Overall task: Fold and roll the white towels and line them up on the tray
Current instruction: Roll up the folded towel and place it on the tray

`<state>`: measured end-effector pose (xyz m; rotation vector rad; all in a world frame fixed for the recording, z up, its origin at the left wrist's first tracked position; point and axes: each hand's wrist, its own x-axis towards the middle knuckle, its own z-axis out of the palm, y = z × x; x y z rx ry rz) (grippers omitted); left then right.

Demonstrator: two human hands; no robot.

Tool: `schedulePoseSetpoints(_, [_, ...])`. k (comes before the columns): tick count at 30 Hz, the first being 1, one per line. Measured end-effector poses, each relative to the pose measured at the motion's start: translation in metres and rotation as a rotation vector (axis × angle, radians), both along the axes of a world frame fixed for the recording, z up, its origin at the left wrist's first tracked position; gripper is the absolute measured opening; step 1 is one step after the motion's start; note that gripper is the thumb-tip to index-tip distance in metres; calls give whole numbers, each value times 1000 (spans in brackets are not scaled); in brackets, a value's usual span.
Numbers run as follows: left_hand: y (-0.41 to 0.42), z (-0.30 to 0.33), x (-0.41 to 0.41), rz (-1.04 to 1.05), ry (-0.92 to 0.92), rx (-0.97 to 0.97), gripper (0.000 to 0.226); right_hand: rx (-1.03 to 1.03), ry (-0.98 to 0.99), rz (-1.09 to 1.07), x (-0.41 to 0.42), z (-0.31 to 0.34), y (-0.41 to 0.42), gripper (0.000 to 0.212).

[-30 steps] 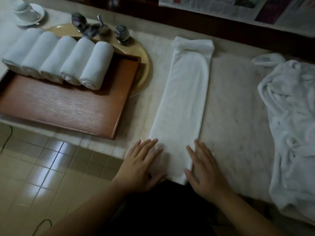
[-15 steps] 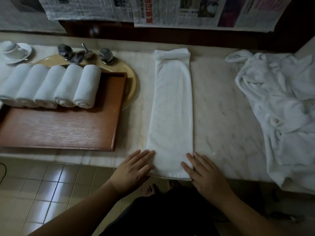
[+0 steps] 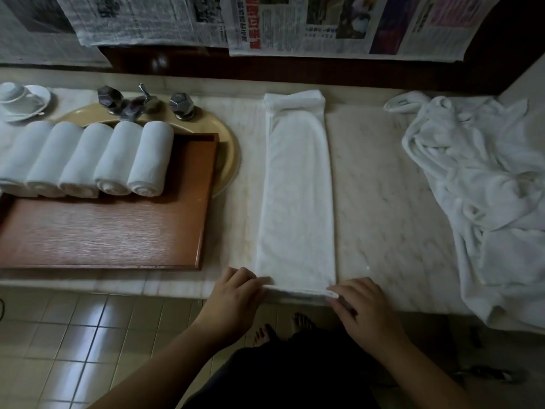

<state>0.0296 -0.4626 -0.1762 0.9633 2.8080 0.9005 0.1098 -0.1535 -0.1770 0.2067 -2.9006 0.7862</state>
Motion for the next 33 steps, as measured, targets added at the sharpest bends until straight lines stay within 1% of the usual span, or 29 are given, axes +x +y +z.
schedulePoseSetpoints(3, [4,5,-2,125,-138,72,30,-135,-45,-113,-7,2,-2,35])
schedulePoseSetpoints(6, [10,8,-3,201,-192,98,27,-184,-80,-203,-14,1,-4,35])
schedulePoseSetpoints(8, [14,8,-3,209,-176,82,28,-154,-106,-200,-17,1,-3,33])
schedulePoseSetpoints(10, [15,7,-6,209,-158,58,31,-137,-143,-200,-18,4,-3,25])
schedulePoseSetpoints(12, [15,6,-11,162,-106,35,26,-84,-137,-176,-17,8,-4,31])
schedulePoseSetpoints(14, [13,5,-13,49,20,-28,19,71,-44,-32,-14,10,-5,31])
schedulePoseSetpoints(16, [9,4,-13,-56,125,-88,22,180,21,134,-11,11,-5,35])
schedulePoseSetpoints(17, [7,3,-13,-91,153,-97,24,196,21,175,-10,10,-4,35])
schedulePoseSetpoints(21, [2,-1,-11,-179,225,-106,34,220,22,194,-8,9,-2,36])
schedulePoseSetpoints(25, [0,-5,-14,-175,231,-99,29,224,87,166,-8,5,-1,27])
schedulePoseSetpoints(28, [0,-4,-13,-158,238,-102,27,214,101,144,-9,6,-2,22])
schedulePoseSetpoints(31, [4,-4,-10,-107,209,-106,29,139,23,90,-12,11,-7,20])
schedulePoseSetpoints(33, [8,-4,-10,-49,161,-80,22,40,-67,14,-15,14,-11,19])
